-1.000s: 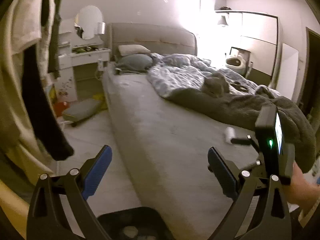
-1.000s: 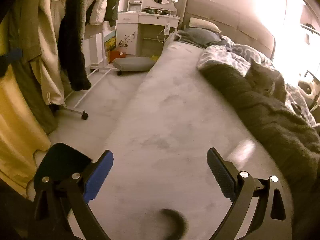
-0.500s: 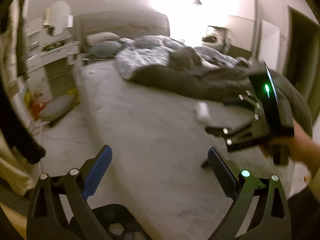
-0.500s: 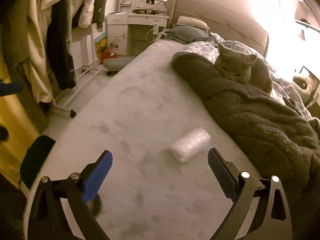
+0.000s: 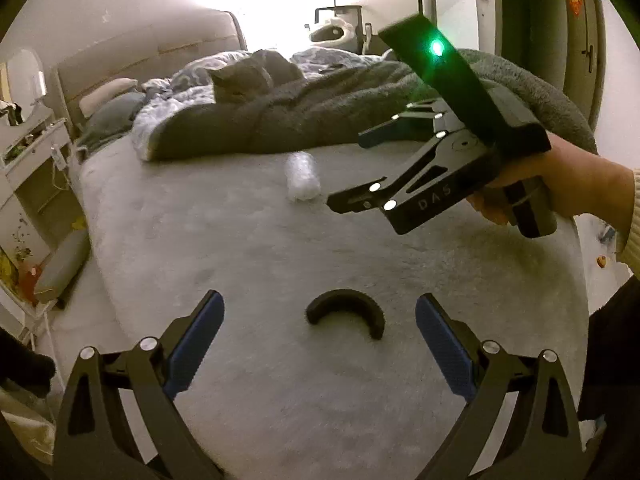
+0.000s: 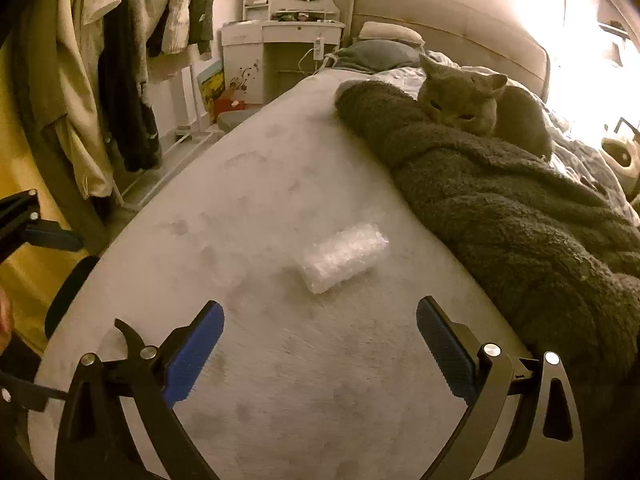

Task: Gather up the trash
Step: 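Close the left tool on the black curved piece while the right tool grasps the bubble-wrap roll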

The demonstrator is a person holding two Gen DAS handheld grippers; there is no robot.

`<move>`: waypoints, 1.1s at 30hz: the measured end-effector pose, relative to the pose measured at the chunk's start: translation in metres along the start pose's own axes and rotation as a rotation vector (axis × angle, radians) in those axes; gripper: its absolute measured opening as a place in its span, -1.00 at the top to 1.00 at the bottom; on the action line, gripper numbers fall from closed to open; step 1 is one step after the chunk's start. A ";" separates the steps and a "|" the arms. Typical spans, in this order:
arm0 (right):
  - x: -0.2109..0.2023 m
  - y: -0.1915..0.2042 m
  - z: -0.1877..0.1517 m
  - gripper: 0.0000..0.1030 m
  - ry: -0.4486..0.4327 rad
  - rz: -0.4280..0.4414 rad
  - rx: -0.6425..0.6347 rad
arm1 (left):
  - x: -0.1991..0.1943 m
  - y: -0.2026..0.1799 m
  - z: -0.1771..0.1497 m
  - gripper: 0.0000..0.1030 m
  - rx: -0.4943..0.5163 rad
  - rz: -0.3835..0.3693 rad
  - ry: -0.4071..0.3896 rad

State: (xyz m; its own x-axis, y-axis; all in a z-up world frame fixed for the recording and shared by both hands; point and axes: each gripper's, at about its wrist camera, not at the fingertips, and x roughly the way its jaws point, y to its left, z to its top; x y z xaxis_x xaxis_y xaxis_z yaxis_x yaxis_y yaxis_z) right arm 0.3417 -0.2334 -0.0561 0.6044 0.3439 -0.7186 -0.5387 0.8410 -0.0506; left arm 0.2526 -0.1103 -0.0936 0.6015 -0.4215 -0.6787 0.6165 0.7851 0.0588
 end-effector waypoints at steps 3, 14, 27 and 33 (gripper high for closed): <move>0.002 -0.006 -0.002 -0.90 0.005 0.007 0.001 | 0.012 -0.002 0.004 -0.90 -0.007 -0.018 0.010; 0.015 -0.023 -0.002 -0.90 -0.008 0.043 0.011 | 0.043 -0.006 0.000 -0.74 -0.010 -0.022 0.057; 0.035 -0.024 0.001 -0.90 0.030 0.053 0.002 | 0.053 -0.004 -0.003 0.00 -0.051 -0.025 0.063; 0.036 -0.017 0.004 -0.90 0.022 0.053 -0.007 | 0.048 0.005 -0.001 0.08 -0.107 -0.032 0.052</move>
State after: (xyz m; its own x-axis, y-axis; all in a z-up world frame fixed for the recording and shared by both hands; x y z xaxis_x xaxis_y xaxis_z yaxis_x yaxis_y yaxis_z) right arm 0.3756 -0.2338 -0.0783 0.5615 0.3788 -0.7357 -0.5739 0.8188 -0.0164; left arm 0.2836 -0.1264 -0.1266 0.5538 -0.4249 -0.7161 0.5751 0.8171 -0.0400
